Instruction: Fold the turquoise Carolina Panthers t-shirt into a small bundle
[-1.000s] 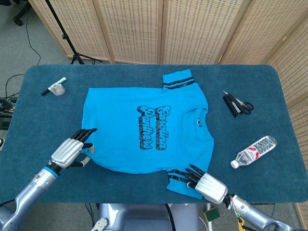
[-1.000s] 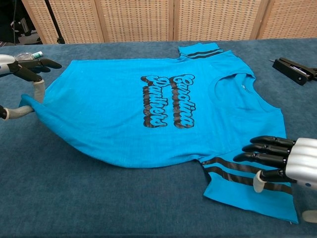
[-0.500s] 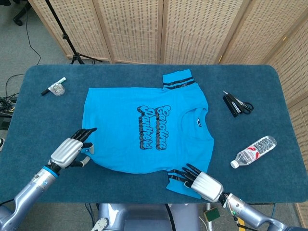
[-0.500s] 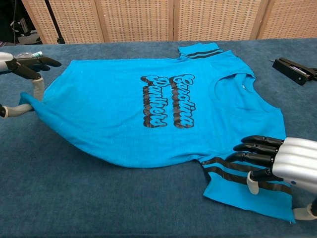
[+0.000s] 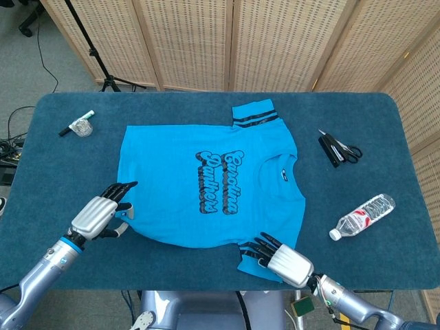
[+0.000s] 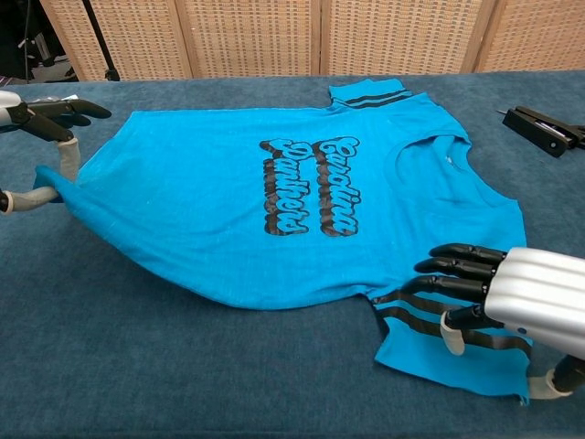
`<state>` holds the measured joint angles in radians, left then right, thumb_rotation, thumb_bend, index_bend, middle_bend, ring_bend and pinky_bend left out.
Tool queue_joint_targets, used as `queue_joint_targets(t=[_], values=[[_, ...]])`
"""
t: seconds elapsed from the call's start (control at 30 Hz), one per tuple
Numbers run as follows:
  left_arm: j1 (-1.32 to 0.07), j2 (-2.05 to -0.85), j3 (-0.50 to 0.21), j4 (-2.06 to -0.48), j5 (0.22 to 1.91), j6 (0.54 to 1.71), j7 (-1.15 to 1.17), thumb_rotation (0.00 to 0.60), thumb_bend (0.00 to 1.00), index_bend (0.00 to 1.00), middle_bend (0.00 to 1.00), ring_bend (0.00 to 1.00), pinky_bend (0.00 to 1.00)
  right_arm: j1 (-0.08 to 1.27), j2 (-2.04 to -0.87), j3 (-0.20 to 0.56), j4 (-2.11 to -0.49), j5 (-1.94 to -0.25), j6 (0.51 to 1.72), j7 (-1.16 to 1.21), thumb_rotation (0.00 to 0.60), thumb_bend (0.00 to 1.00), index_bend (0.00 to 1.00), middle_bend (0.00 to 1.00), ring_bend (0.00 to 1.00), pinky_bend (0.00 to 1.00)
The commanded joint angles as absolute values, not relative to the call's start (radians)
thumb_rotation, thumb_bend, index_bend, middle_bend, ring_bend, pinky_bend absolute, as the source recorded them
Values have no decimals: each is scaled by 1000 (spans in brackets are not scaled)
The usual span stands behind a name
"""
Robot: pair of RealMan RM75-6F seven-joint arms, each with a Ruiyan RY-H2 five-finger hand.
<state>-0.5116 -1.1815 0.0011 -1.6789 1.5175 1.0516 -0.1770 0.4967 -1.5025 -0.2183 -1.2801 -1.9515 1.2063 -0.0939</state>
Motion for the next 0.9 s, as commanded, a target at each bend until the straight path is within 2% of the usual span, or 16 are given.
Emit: queue_joint_targets(t=[0.03, 0.17, 0.5, 0.73, 0.9], values=[[-512, -1180, 1, -1679, 1517, 1052, -178, 600, 441, 797, 0, 0, 0, 498, -1503, -217, -1283, -1949, 1206, -96, 600, 543, 451, 115, 0, 0], [-511, -1180, 1, -1680, 1518, 1054, -177, 600, 441, 797, 0, 0, 0, 498, -1503, -216, -1284, -1946, 1210, -96, 600, 650, 457, 118, 0, 0], [-511, -1182, 3, -1673, 1518, 1053, -189, 600, 441, 797, 0, 0, 0, 498, -1504, -215, -1284, -1941, 1218, -94, 600, 745, 457, 123, 0, 0], [-511, -1181, 2, -1673, 1518, 1056, -191, 600, 441, 797, 0, 0, 0, 500, -1512, -216, -1282, -1933, 1203, -101, 600, 747, 464, 123, 0, 0], [-511, -1182, 2, -1669, 1517, 1055, -197, 600, 441, 797, 0, 0, 0, 498, -1517, -213, -1276, -1932, 1215, -98, 600, 670, 533, 124, 0, 0]])
